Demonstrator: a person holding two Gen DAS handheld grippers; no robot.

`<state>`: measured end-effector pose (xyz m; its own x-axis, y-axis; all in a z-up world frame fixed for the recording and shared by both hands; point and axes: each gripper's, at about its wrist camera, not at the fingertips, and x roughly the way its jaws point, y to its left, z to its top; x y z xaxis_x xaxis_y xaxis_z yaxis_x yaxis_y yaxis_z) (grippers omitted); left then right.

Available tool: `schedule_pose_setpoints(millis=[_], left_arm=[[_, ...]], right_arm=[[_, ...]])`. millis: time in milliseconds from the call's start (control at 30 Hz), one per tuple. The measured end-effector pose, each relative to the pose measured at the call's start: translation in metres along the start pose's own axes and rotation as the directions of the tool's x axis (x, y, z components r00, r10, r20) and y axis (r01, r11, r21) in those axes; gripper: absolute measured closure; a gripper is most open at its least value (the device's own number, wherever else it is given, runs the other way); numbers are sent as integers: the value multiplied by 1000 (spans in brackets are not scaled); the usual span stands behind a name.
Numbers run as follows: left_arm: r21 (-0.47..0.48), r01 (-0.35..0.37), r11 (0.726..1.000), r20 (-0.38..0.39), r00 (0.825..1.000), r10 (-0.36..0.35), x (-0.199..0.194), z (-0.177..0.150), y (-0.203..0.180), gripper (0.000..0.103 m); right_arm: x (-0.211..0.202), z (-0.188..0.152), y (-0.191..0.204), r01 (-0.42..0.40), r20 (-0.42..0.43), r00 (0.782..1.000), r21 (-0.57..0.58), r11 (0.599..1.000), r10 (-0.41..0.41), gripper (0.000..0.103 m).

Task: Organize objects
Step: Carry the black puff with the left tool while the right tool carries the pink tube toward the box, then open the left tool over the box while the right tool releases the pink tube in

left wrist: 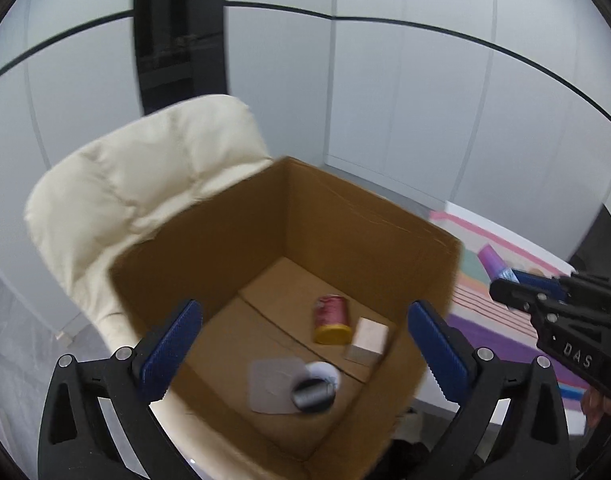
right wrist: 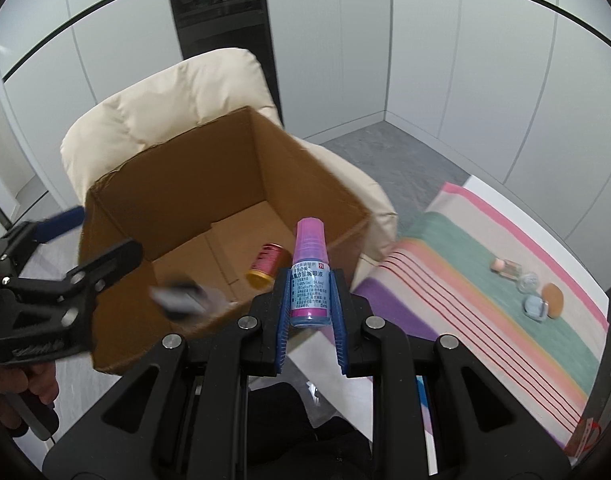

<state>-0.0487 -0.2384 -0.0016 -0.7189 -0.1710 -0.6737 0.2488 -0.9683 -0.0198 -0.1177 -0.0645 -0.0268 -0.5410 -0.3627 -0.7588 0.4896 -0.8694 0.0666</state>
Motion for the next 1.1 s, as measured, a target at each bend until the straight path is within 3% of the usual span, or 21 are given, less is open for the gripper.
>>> schedule_pose_setpoints(millis=[200, 667, 700, 733, 800, 900, 1100], left_arm=[[-62, -22, 998, -27, 999, 21, 0, -4, 33, 0], [-100, -82, 992, -34, 996, 79, -14, -17, 79, 0], [-104, -87, 991, -33, 996, 84, -15, -17, 81, 0], [-107, -92, 990, -33, 995, 89, -15, -17, 82, 0], [-108, -93, 990, -34, 995, 89, -14, -17, 82, 0], [-104, -94, 990, -37, 995, 91, -12, -17, 80, 0], [-92, -87, 992, -32, 996, 85, -8, -12, 65, 0]], right_arm=[[8, 5, 30, -35, -6, 999, -47, 998, 35, 83], [29, 13, 90, -107, -32, 994, -127, 986, 104, 81], [29, 13, 91, -109, -34, 994, -128, 986, 105, 70], [30, 13, 92, -110, -34, 994, -126, 986, 106, 53], [29, 12, 90, -107, -23, 994, -107, 988, 105, 37], [28, 14, 85, -103, -11, 995, -79, 992, 102, 33], [27, 13, 67, -89, -18, 996, -25, 996, 88, 13]])
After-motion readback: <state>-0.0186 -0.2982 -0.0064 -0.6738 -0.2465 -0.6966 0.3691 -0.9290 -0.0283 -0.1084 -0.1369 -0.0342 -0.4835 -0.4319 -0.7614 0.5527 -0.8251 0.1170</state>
